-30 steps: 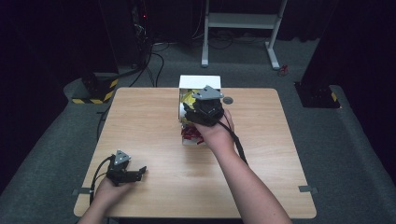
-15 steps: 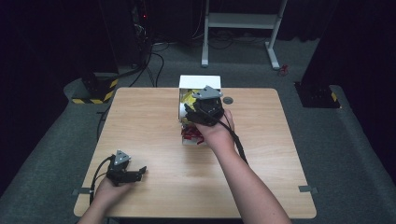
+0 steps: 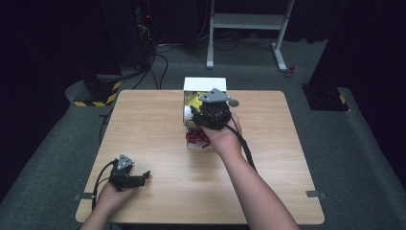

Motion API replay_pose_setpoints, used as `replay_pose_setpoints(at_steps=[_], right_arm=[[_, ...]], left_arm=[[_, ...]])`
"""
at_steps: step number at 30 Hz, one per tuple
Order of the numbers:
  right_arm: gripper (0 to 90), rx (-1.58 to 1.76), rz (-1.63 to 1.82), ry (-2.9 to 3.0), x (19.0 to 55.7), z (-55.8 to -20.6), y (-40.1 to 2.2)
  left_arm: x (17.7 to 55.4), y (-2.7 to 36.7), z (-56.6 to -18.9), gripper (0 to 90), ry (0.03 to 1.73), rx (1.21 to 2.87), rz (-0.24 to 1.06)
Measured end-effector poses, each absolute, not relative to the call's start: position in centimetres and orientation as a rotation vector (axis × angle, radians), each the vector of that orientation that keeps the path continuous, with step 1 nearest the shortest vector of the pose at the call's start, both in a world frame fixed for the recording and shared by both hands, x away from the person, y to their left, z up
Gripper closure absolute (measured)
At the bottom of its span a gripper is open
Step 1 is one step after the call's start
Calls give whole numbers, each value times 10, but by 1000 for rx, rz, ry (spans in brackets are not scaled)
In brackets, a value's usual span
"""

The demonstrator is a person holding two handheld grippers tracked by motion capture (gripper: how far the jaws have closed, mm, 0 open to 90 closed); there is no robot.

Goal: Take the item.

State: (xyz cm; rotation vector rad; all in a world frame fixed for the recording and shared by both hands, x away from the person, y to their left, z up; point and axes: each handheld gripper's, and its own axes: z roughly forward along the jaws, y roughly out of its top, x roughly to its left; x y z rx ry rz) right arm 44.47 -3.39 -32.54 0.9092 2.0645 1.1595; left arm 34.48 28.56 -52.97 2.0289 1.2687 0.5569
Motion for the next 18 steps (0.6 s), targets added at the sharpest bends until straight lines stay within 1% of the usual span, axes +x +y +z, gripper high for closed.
replay_pose_setpoints(at_steps=[18], right_arm=[[382,888,1214,2022,436,-315,-42]], left_arm=[[345,286,-530,141,1259,2034,566]])
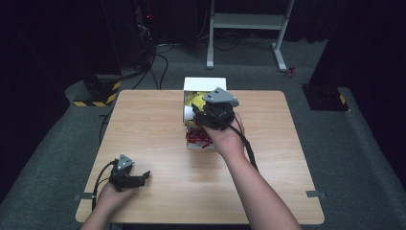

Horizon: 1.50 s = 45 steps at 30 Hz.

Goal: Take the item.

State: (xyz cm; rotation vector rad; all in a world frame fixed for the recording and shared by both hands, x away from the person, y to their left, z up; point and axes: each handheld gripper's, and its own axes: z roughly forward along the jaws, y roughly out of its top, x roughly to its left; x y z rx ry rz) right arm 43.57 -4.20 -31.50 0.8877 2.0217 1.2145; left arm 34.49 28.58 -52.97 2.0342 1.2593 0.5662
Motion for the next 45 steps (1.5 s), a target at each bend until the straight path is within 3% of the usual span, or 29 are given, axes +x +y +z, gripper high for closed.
replay_pose_setpoints(at_steps=[23,45], right_arm=[[382,845,1276,1994,421,-305,-50],[382,738,1355,2018,376,-308,-51]], left_arm=[[345,285,-530,141,1264,2025,556],[345,286,-530,141,1257,2035,557]])
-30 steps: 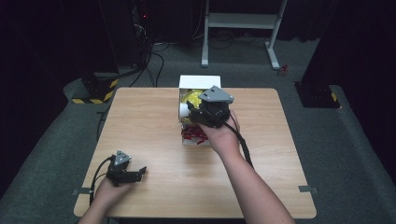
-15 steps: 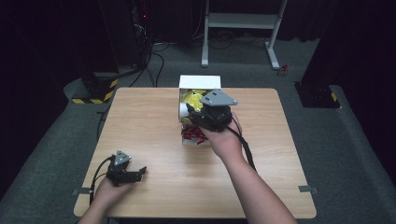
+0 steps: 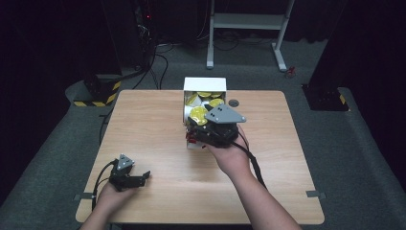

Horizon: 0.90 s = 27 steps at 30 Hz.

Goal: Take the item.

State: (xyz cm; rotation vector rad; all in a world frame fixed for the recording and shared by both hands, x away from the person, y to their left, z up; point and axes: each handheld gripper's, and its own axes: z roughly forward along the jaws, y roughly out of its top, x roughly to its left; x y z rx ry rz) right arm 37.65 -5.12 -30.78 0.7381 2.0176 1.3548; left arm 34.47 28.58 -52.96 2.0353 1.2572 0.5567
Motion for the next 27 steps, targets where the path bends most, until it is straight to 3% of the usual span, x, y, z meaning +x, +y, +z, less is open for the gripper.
replay_pose_setpoints(at_steps=[27], right_arm=[[383,703,1417,2016,337,-361,-78]], left_arm=[[345,286,-530,146,1255,2028,558]])
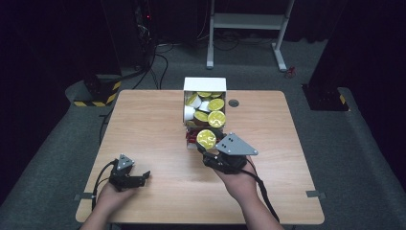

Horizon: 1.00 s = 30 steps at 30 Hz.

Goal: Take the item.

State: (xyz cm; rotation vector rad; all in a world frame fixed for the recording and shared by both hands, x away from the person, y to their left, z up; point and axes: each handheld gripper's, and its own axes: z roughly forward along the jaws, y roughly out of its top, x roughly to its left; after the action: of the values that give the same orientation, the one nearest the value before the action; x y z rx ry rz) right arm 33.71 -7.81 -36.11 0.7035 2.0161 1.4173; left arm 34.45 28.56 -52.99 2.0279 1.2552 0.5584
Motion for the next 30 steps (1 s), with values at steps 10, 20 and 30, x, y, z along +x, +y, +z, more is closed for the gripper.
replay_pose_setpoints(at_steps=[10,20,30], right_arm=[[383,696,1400,2051,335,-380,-84],[382,730,1348,2122,341,-397,-88],[382,798,1308,2099,350,-403,-105]], left_arm=[[344,285,-530,149,1259,2028,565],[344,286,-530,150,1257,2028,566],[344,286,-530,150,1249,2032,563]])
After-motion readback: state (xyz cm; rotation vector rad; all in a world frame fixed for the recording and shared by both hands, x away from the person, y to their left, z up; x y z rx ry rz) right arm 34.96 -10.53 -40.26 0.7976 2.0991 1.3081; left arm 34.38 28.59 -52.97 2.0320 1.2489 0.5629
